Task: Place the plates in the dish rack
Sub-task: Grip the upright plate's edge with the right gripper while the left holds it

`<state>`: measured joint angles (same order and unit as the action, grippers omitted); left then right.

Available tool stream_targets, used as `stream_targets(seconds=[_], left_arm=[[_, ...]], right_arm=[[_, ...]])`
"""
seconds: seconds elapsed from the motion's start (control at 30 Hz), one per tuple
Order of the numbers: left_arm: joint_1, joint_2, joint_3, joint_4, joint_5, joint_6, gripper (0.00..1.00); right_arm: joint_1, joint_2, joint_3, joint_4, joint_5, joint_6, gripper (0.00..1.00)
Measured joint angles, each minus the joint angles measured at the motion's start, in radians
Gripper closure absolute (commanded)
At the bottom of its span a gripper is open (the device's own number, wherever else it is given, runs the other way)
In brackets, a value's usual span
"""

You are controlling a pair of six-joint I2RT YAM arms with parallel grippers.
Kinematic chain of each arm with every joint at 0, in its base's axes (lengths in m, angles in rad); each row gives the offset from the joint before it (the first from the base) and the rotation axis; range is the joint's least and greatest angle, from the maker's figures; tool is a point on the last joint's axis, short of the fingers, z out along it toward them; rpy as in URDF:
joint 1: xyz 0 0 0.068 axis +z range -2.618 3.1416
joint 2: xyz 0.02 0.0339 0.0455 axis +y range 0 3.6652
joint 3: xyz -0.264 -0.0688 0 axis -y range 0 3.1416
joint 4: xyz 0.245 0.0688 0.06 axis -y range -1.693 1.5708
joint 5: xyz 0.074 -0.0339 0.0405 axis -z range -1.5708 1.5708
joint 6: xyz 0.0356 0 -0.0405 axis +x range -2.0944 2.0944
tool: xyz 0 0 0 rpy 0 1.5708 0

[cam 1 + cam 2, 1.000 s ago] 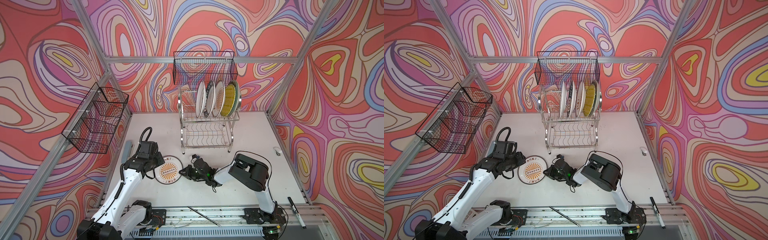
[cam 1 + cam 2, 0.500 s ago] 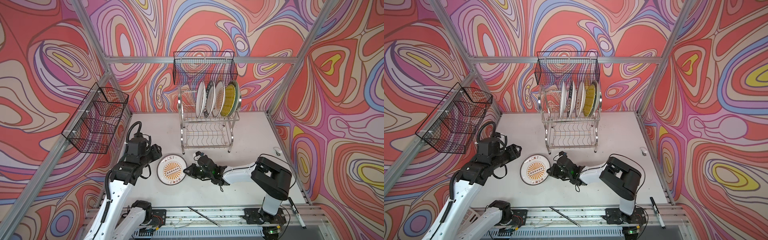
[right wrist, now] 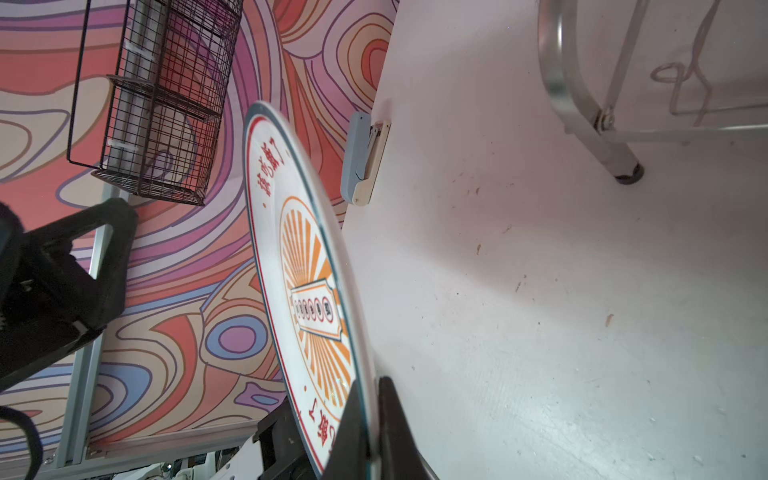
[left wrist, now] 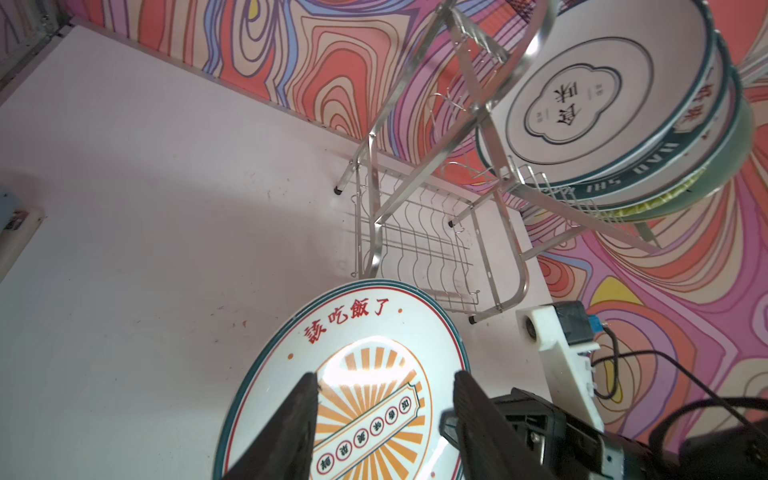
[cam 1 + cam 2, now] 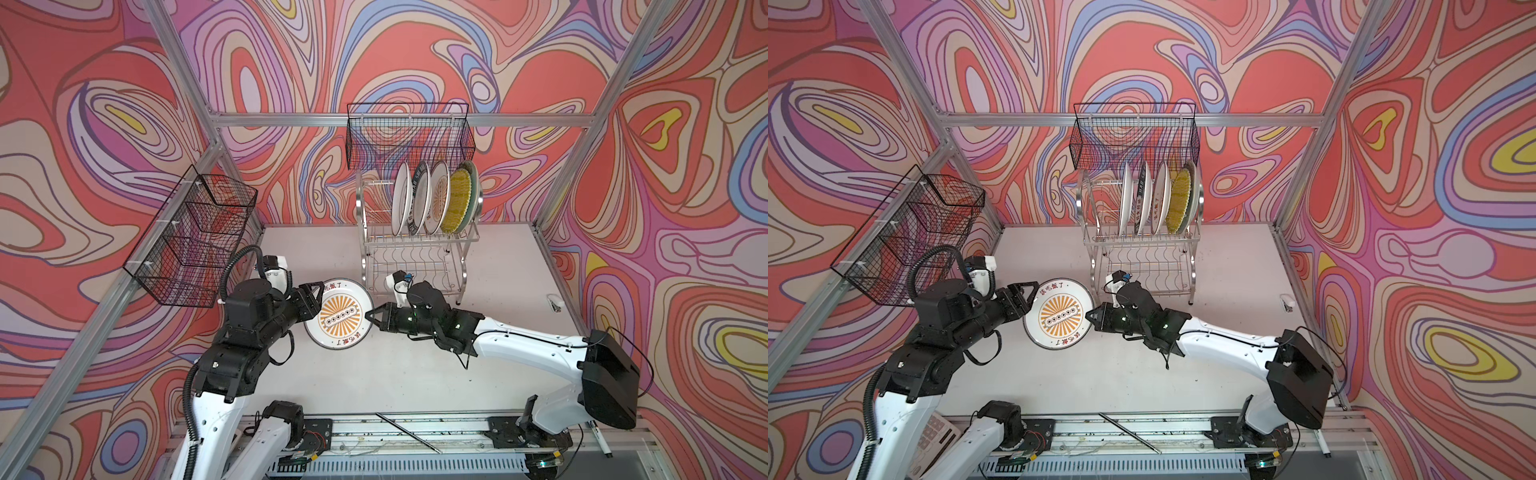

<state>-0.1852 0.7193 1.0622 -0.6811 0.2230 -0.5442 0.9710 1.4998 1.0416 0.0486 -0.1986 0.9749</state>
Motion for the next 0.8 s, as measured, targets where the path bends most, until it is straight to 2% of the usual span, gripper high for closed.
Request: stream_targets(seconds=[0.23, 0.47, 0.6, 0.8], left_arm=[[-0.037, 0.004, 0.058, 0.021, 0.112, 0.073, 0.47], [-0.079, 0.027, 0.177, 0.019, 0.189, 0.17, 0.47], [-0.091, 0.044, 0.248, -0.023, 0.169, 0.193, 0.46], [-0.091, 0.153, 0.392, -0.164, 0.024, 0.179, 0.45]], right_arm=[[-0.035, -0.025, 0.126, -0.174, -0.003, -0.069, 1.0], [-0.078, -0.059, 0.224, -0.266, -0.034, -0.124, 1.0], [-0.105, -0.065, 0.26, -0.306, -0.051, -0.15, 1.0], [-0.142, -0.114, 0.268, -0.367, -0.066, -0.185, 1.0]])
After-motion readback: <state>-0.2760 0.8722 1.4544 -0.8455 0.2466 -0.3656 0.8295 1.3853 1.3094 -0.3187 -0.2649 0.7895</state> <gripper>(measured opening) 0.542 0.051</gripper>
